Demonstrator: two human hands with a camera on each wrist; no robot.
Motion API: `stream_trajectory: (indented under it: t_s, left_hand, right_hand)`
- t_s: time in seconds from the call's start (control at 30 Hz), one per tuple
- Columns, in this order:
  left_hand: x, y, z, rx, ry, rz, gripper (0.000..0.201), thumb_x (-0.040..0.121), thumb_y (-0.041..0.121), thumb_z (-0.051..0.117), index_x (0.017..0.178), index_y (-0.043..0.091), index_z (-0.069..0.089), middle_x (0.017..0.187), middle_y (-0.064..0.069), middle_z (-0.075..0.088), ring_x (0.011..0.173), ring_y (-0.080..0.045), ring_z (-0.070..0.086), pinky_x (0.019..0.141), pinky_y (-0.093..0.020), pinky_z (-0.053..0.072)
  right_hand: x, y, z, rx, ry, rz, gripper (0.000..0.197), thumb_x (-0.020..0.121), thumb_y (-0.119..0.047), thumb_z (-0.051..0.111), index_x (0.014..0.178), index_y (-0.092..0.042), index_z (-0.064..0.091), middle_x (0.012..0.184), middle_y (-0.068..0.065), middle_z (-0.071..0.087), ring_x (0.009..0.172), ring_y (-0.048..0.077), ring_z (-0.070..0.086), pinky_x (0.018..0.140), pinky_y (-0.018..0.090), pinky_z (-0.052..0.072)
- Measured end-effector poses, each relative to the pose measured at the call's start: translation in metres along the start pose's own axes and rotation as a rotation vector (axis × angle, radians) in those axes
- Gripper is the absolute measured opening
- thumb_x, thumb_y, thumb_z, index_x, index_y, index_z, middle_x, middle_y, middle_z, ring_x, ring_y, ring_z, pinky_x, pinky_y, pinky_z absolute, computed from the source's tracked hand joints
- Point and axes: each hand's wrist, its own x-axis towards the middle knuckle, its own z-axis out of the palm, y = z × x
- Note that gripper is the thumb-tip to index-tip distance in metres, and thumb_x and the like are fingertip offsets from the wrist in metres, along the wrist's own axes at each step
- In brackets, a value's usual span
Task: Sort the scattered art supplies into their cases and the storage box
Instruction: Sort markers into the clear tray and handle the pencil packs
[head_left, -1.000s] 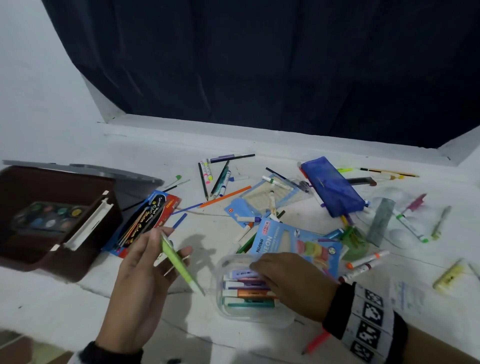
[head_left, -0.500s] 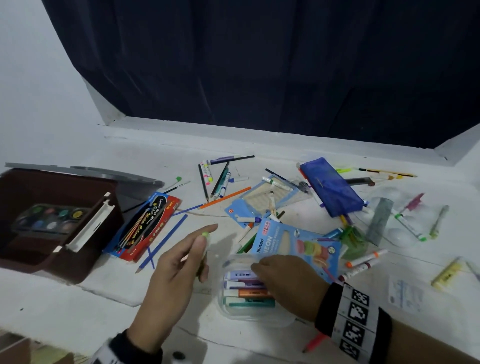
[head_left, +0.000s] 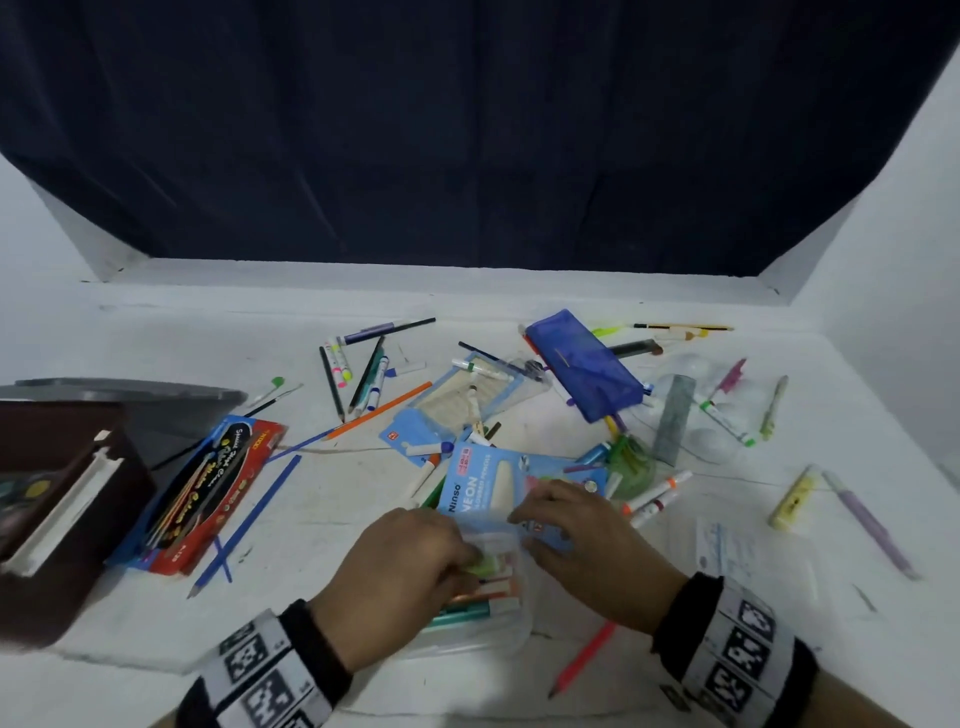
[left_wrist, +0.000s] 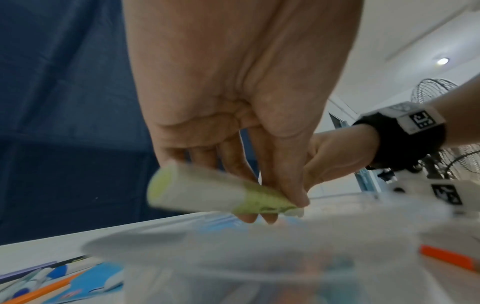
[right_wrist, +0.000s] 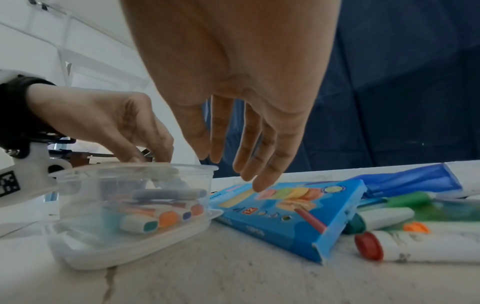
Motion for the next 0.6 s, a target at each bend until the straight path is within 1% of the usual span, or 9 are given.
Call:
stream_trajectory:
  t_s: [0.1,0.17,0.2,0.27,0.3,0.4,0.47,0.6]
  left_hand:
    - [0.01,0.006,0.005,0.052,0.014,-0.009,0.029,0.089,0.052,0.054,0.1,0.033,0.074,0.093,0.011,0.067,0.09,-0.011,0.062,0.07,-0.028,0.044]
    - [0.014,0.01,0.008,0.068,0.022,-0.023,0.026,0.087,0.051,0.059,0.096,0.032,0.074,0.091,0.011,0.066,0.086,-0.011,0.063,0.066,-0.027,0.041]
    - [0.016,0.011,0.009,0.08,0.022,-0.031,0.024,0.085,0.051,0.062,0.095,0.032,0.074,0.09,0.011,0.066,0.084,-0.012,0.064,0.064,-0.027,0.041]
    - [0.018,0.012,0.013,0.116,0.013,-0.042,0.022,0.081,0.05,0.066,0.092,0.032,0.074,0.085,0.01,0.067,0.08,-0.013,0.065,0.062,-0.028,0.044]
    - [0.019,0.011,0.014,0.135,0.01,-0.044,0.021,0.08,0.05,0.068,0.089,0.032,0.074,0.083,0.01,0.067,0.077,-0.013,0.065,0.061,-0.029,0.046]
    - [0.02,0.011,0.015,0.154,0.008,-0.052,0.015,0.074,0.045,0.075,0.083,0.033,0.073,0.077,0.011,0.065,0.071,-0.012,0.064,0.057,-0.03,0.05]
    - [0.019,0.012,0.016,0.154,0.018,-0.051,0.013,0.075,0.043,0.076,0.084,0.034,0.073,0.076,0.012,0.065,0.071,-0.011,0.064,0.058,-0.03,0.05]
    - [0.018,0.013,0.017,0.158,0.025,-0.054,0.015,0.077,0.046,0.075,0.089,0.036,0.074,0.078,0.012,0.066,0.074,-0.011,0.064,0.063,-0.032,0.051]
  right_hand:
    - [0.001,-0.003,0.003,-0.008,-0.058,0.019,0.027,0.094,-0.026,0.059,0.12,-0.023,0.066,0.114,-0.006,0.06,0.105,0.003,0.05,0.089,0.013,0.032]
    - [0.004,-0.007,0.003,-0.02,-0.09,0.021,0.029,0.096,-0.022,0.057,0.125,-0.02,0.065,0.116,-0.003,0.058,0.107,0.005,0.048,0.086,0.012,0.028]
    - [0.004,-0.01,0.003,-0.021,-0.099,0.016,0.03,0.097,-0.02,0.056,0.125,-0.019,0.065,0.116,-0.002,0.058,0.106,0.005,0.048,0.085,0.012,0.027]
    - [0.005,-0.013,0.001,-0.02,-0.109,0.011,0.03,0.097,-0.017,0.054,0.124,-0.017,0.065,0.114,-0.001,0.057,0.103,0.005,0.047,0.084,0.014,0.025]
    - [0.005,-0.015,0.001,-0.031,-0.116,0.015,0.03,0.097,-0.017,0.053,0.125,-0.018,0.065,0.114,-0.001,0.057,0.103,0.005,0.048,0.085,0.016,0.025]
    - [0.004,-0.017,0.0,-0.04,-0.133,0.033,0.031,0.097,-0.018,0.051,0.124,-0.018,0.066,0.115,-0.001,0.056,0.105,0.012,0.053,0.092,0.028,0.038]
    - [0.004,-0.017,0.001,-0.039,-0.143,0.034,0.03,0.097,-0.018,0.051,0.123,-0.018,0.067,0.115,0.0,0.055,0.104,0.014,0.054,0.09,0.033,0.045]
    - [0.005,-0.019,0.002,-0.092,-0.192,0.046,0.029,0.098,-0.02,0.049,0.12,-0.015,0.067,0.116,0.002,0.052,0.103,0.018,0.056,0.088,0.036,0.047]
